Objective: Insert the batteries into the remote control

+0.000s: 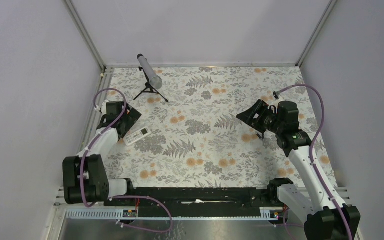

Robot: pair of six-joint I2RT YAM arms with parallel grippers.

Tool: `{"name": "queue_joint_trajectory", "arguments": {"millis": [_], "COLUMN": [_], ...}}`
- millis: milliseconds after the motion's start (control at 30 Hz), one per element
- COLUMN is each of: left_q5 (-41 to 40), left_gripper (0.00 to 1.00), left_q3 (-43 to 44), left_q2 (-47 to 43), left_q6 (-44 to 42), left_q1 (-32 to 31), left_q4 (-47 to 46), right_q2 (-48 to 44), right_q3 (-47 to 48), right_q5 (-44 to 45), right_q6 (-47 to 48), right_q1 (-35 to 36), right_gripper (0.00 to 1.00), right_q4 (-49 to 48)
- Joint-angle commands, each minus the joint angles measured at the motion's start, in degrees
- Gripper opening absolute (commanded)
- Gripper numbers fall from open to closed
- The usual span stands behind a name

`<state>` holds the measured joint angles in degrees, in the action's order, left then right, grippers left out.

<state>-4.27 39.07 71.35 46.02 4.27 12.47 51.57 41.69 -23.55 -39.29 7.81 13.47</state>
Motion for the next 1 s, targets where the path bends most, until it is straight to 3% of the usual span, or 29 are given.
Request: {"name": "queue_joint_trajectory", "arguments": {"millis": [0,233,533,733,833,967], "left_q5": [-1.32,0.21,2.74,0.61,1.38,-4.03], "left_gripper": [0.98,0.96,0.89,0.88,0.87,0.89], "left_q3": [1.33,0.09,-2.38,-4.23,-5.38,-5.41], "left_q2": [4.83,9.17,8.07,7.05,5.61,1.49], "left_q6": [-1.65,-3.04,3.09,2.29,3.28,6.06], "left_q1": [0.47,0.47,0.18,-0.74,-3.4,-10.57], "left_q4": [-9.0,-11.75,-4.68,-0.6,0.41,5.11], "right_q2": [-0.4,-1.65,-2.31,-3.93,-5.4,-7.25], "right_q3": [-0.4,-1.45,-2.77,-4.07,-5.07,-6.31], "right_q5": [-1.22,-1.13,-1.46,-1.22,-1.3,-1.27], "right_q6": [0.44,0.47,-0.28,-1.05,-1.75,-1.92], "right_q1": [-0.17,-0.17,-0.12,-0.17,-0.17,-0.15], "right_gripper": [0.75,0.75,0.75,0.75,0.75,0.76], "right_q4": [-0.73,-0.78,-1.56,-2.19,-2.37,-2.31]}}
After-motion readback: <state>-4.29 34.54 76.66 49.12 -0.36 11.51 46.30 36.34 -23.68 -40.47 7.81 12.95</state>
